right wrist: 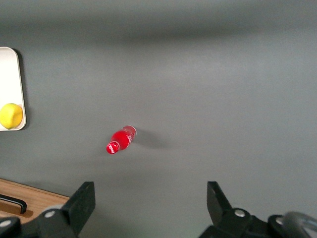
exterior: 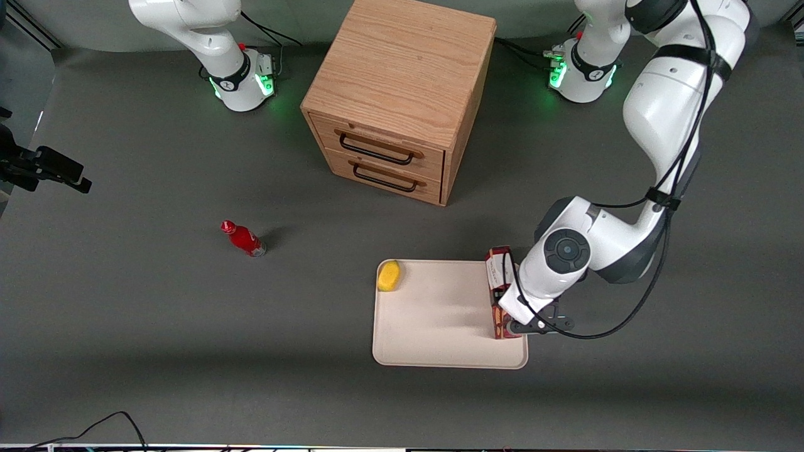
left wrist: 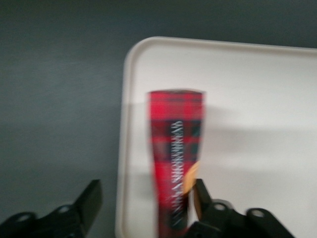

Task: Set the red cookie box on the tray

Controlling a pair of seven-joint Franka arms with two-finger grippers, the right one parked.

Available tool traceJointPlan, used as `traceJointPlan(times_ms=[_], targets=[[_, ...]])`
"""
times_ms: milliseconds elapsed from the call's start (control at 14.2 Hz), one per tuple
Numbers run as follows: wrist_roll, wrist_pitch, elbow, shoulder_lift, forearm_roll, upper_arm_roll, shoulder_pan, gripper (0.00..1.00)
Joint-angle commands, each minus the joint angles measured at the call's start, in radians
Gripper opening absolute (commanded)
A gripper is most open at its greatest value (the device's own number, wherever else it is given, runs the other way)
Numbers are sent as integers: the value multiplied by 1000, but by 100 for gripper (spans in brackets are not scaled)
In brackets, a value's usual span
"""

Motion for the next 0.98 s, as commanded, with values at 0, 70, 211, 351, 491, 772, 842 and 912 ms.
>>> traceJointPlan(times_ms=[0,70,211,351,491,772,842,912], targets=[[159,-230,-12,-200,-125,8,25,100],[252,-300,-10,-276,-203,60,33,100],[471,-441,-12,-433,-368,189,33,100],[653,-602,-21,-557,-422,292,33,100],[801,-714,-67,-672,-443,372,34,100],[861,-739,-219,-870,-496,470,33,100],[862,-759,-204,-866,-494,470,33,100],[864,-773,-173,-857,-496,472,31,100]])
